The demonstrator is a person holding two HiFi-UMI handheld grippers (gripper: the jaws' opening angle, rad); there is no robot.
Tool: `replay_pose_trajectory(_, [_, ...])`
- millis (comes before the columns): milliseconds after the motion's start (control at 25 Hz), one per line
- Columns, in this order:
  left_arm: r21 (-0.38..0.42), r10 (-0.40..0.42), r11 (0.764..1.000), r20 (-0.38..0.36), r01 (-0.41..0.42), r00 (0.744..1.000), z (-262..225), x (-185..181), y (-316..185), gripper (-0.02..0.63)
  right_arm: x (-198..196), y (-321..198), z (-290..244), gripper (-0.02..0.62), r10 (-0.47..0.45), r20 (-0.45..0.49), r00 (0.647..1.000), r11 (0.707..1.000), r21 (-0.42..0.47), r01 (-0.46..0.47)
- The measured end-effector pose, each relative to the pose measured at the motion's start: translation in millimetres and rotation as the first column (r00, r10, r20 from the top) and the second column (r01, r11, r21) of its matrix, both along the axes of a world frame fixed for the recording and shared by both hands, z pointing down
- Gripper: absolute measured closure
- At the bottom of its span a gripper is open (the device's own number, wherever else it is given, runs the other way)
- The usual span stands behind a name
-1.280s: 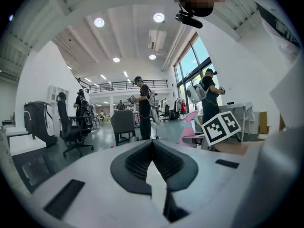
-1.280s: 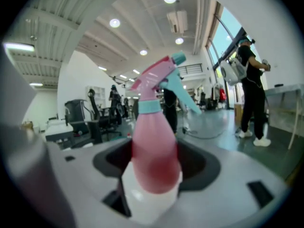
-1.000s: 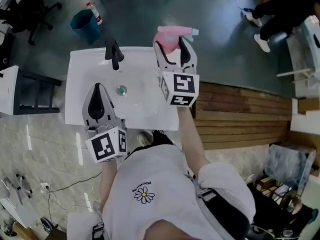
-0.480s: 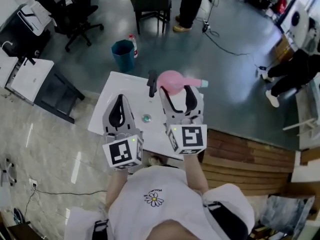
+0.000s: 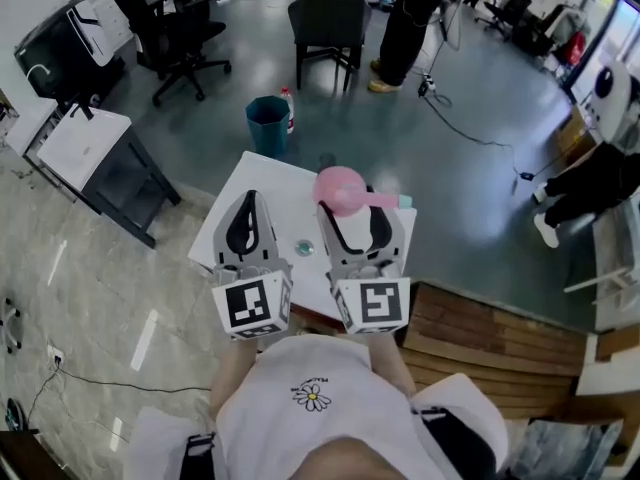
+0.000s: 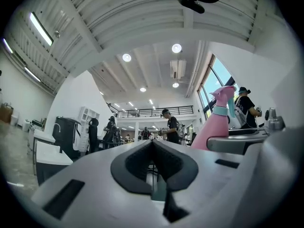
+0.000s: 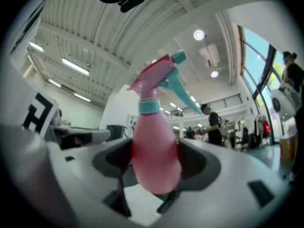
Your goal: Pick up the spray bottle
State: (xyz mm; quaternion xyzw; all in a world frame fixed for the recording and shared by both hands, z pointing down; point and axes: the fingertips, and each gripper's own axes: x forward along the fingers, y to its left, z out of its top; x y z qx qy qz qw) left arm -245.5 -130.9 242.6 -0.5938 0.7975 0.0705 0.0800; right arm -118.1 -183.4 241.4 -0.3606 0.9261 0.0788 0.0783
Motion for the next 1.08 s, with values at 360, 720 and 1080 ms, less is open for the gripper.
replay_pose_trajectory(360, [0.01, -0.018, 1.0, 0.001, 0.018, 1.0, -1, -6, 6, 0.586, -9, 10, 3, 0.29, -0.025, -0.026, 0.999, 1.0, 0.009, 0.025])
replay_pose_trajectory(720, [0.019, -0.034, 0.999, 0.013, 0.033, 0.999, -4, -4, 10, 0.586, -8, 9, 8, 0.29, -0.041, -0.028, 0.999, 0.999, -0.01, 0.04])
replay_pose_trajectory(1080, [0.013, -0.047, 0.999, 0.006, 0.047, 0.999, -2, -7, 12, 0.586, -6, 7, 8, 0.29, -0.047, -0.009, 0.999, 0.999, -0.019, 0.047])
